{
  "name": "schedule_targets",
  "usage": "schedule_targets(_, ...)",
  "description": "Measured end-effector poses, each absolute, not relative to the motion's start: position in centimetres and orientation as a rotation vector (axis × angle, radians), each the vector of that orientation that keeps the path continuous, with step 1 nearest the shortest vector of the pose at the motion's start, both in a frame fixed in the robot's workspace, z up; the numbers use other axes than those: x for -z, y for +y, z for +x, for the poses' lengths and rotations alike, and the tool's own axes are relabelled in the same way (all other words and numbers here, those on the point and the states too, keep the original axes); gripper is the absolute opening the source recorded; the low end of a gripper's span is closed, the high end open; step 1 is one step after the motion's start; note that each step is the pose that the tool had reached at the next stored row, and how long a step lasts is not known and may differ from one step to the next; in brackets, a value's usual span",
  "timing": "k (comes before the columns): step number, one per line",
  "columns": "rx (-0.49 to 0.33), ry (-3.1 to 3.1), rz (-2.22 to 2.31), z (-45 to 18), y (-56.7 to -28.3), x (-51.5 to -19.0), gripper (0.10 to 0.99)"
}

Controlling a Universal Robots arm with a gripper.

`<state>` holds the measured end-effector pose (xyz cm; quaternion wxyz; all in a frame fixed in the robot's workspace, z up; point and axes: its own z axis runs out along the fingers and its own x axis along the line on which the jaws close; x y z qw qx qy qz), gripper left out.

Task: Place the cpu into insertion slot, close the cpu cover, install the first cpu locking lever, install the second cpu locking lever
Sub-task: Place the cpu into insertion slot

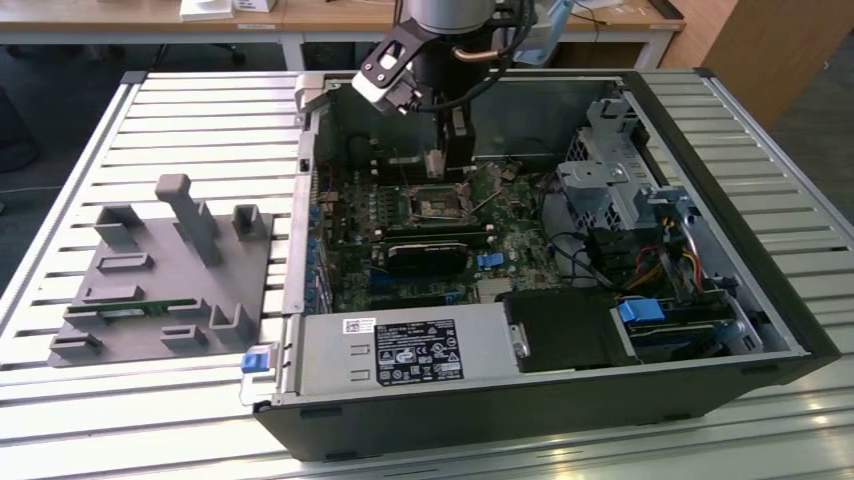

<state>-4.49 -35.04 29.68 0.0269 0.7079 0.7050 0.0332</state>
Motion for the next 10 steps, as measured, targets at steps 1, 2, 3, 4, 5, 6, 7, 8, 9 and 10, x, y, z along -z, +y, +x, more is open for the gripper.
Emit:
schedule_targets(1,-0.102,2.178,2.187,-4.49,-35.04,-29.67,0.541)
schedule_targets(2,-0.102,2.178,2.187,-4.49,-35.04,-29.65,0.541)
schedule_targets(3,-0.102,2.178,2.187,-4.49,-35.04,-29.63,0.541)
schedule_targets(4,-0.102,2.178,2.187,-4.49,-35.04,-29.61,0.541)
schedule_targets(5,-0.102,2.178,2.187,-4.49,-35.04,-29.59,0.541)
schedule_targets(6,-0.102,2.178,2.187,-4.49,-35.04,-29.57,0.541)
schedule_targets(7,-0.102,2.178,2.187,-4.49,-35.04,-29.55,0.541)
schedule_targets(8,-0.102,2.178,2.187,-4.49,-35.04,-29.52,0.541)
schedule_targets(9,-0.102,2.178,2.187,-4.49,-35.04,-29.51,0.541)
schedule_targets(10,-0.102,2.178,2.187,-4.49,-35.04,-29.35,0.541)
